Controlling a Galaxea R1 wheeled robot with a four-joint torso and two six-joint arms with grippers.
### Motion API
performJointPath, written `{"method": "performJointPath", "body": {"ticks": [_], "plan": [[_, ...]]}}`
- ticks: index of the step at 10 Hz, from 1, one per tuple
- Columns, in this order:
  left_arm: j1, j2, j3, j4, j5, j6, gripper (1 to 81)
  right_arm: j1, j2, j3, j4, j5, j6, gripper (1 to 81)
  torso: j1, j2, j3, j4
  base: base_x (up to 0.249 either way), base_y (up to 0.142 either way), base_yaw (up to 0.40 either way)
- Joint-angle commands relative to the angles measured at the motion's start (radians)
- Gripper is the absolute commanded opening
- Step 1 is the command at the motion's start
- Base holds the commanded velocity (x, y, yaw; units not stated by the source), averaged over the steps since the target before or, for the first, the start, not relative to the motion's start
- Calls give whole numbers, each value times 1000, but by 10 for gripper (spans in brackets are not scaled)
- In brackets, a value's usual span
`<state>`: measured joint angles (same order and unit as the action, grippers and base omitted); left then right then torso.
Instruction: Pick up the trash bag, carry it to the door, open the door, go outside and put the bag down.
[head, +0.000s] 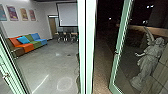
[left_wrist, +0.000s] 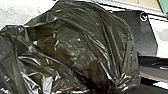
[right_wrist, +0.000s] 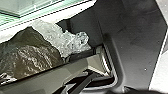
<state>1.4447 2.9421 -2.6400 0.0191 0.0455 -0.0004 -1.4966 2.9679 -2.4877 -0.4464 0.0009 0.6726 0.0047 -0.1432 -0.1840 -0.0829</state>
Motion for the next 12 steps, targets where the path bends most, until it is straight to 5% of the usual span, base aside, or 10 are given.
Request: {"method": "performJointPath", "body": {"ticks": [1,12], "plan": [[-50,-7,0,5,56,3,10,45,6,10,-12,-41,-5,811,0,0,0,0,0,0,0],[-56,-9,2,10,57,5,10,46,7,7,-14,-39,-7,811,0,0,0,0,0,0,-46]]}}
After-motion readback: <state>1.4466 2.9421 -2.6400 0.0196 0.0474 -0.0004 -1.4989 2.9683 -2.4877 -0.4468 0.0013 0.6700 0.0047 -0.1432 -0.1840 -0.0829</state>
